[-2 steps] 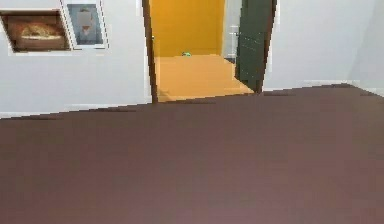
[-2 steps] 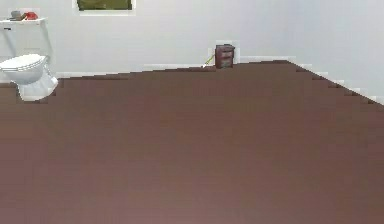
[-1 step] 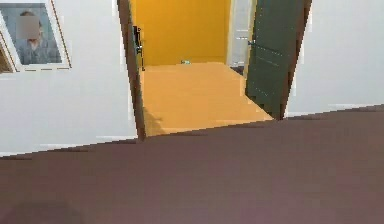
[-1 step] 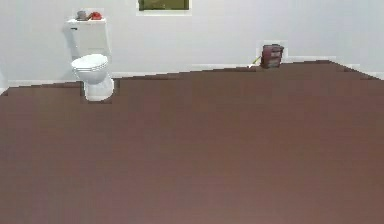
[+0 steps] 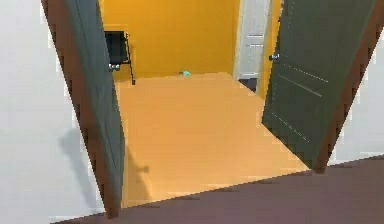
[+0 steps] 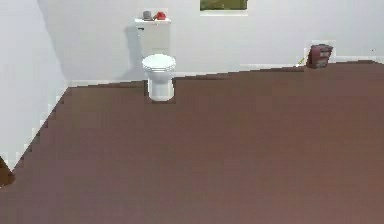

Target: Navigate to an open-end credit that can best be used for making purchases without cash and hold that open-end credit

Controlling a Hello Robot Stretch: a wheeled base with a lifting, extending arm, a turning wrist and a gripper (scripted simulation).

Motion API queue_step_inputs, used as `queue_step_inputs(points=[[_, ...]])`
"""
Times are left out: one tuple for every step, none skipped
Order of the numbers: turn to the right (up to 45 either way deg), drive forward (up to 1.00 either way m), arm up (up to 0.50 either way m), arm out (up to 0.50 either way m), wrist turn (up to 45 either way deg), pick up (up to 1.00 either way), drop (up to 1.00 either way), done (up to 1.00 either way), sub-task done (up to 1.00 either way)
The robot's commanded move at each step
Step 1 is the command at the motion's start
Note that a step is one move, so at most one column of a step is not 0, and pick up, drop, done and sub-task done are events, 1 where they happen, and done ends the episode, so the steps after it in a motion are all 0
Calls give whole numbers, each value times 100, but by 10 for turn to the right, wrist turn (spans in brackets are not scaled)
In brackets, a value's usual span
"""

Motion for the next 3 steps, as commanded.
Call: queue_step_inputs(points=[[0, 90, 0, 0, 0, 0, 0, 0, 0], [-60, 0, 0, 0, 0, 0, 0, 0, 0], [0, 100, 0, 0, 0, 0, 0, 0, 0]])
